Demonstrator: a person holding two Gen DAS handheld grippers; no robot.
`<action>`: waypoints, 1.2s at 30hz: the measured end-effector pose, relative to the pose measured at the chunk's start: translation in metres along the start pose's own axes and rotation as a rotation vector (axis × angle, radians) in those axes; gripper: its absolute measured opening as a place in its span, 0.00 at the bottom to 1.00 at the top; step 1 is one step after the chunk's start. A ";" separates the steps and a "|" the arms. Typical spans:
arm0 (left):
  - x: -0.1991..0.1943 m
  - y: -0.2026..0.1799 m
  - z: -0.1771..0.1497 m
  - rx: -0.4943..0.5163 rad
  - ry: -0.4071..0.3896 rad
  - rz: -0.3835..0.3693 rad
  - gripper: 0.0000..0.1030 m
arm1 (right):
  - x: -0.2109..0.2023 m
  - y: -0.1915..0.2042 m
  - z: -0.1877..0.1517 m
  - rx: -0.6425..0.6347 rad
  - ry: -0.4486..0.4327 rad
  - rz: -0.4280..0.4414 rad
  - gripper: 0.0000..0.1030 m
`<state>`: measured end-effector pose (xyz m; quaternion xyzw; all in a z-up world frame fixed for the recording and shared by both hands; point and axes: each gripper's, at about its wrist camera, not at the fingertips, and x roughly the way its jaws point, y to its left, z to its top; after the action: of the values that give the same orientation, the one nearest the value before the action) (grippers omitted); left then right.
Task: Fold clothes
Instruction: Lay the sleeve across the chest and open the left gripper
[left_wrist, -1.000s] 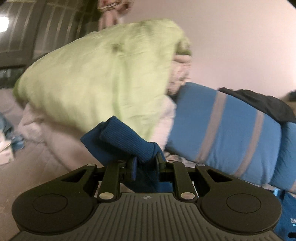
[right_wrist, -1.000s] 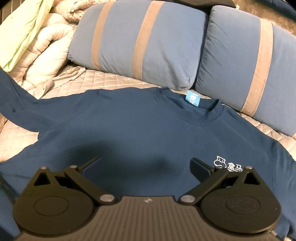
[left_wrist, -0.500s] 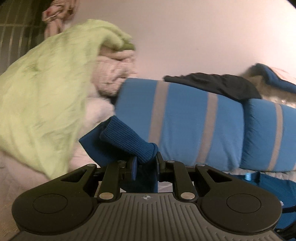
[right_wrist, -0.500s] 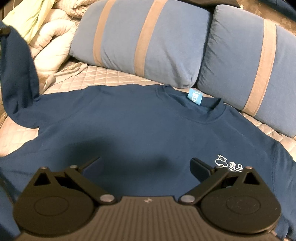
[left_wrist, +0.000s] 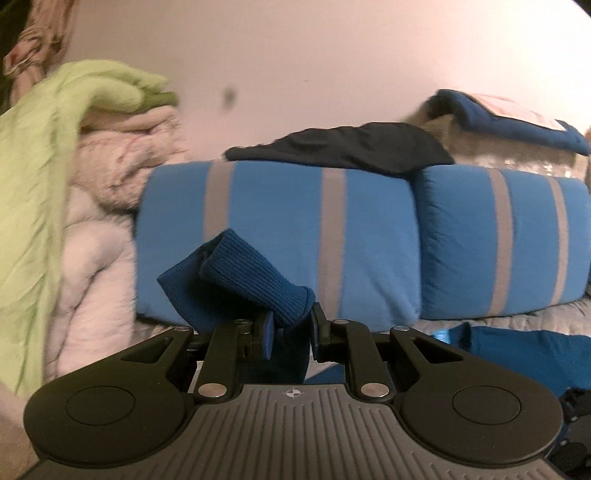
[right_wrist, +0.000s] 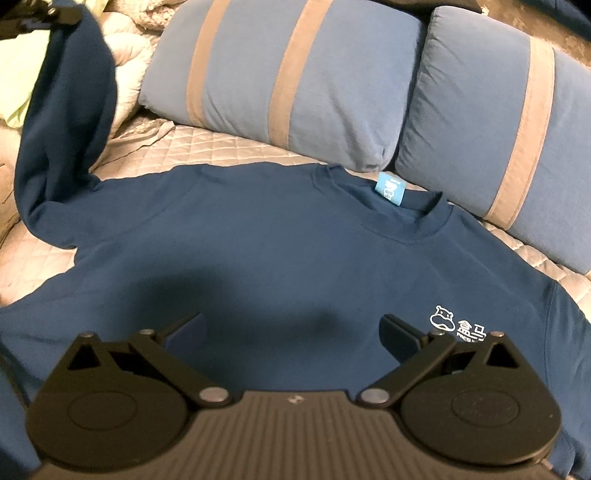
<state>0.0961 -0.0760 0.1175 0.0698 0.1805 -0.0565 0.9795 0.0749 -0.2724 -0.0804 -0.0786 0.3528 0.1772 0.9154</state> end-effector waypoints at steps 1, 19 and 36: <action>0.002 -0.007 0.002 0.011 -0.004 -0.011 0.18 | 0.000 0.000 0.000 0.002 0.000 0.001 1.00; -0.003 -0.114 0.003 0.158 -0.077 -0.344 0.71 | 0.004 -0.009 -0.002 0.029 0.021 0.002 1.00; -0.029 -0.020 -0.085 0.289 0.079 -0.095 0.71 | -0.003 -0.015 -0.001 0.016 -0.022 -0.038 1.00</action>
<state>0.0374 -0.0800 0.0473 0.2037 0.2118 -0.1252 0.9476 0.0779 -0.2870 -0.0787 -0.0758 0.3424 0.1576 0.9231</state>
